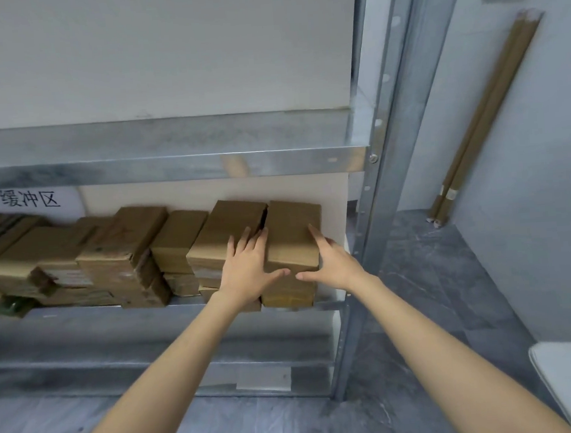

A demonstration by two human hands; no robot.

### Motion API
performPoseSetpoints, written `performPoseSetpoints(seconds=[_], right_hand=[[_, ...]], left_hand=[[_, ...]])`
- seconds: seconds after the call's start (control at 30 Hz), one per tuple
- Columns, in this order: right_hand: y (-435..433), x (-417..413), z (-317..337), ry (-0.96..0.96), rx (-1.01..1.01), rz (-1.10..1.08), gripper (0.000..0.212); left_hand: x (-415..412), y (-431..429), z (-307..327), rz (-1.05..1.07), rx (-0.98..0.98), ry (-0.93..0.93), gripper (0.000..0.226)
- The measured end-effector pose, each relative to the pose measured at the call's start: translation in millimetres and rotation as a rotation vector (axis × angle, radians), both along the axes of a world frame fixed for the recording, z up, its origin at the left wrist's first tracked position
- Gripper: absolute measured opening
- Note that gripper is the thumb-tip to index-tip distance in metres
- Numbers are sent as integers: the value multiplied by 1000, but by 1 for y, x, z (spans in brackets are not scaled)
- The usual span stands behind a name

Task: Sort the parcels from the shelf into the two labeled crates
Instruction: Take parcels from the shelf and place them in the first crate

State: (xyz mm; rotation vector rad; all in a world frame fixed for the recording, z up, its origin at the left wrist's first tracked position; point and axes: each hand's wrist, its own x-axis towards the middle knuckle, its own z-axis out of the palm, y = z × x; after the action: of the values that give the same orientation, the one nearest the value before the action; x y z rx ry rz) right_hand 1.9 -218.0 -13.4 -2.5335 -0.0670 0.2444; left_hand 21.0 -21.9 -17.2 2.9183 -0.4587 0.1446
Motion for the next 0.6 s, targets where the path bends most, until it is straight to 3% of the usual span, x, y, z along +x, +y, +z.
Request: performPoseSetpoints(seconds=[0.3, 0.6], right_hand=[[5, -11, 6, -4, 102, -31, 118], [29, -71, 28, -94, 98, -120, 124]], left_hand=[[-15, -3, 8, -29, -183, -96, 103], [-67, 20, 36, -43, -426, 2, 105]])
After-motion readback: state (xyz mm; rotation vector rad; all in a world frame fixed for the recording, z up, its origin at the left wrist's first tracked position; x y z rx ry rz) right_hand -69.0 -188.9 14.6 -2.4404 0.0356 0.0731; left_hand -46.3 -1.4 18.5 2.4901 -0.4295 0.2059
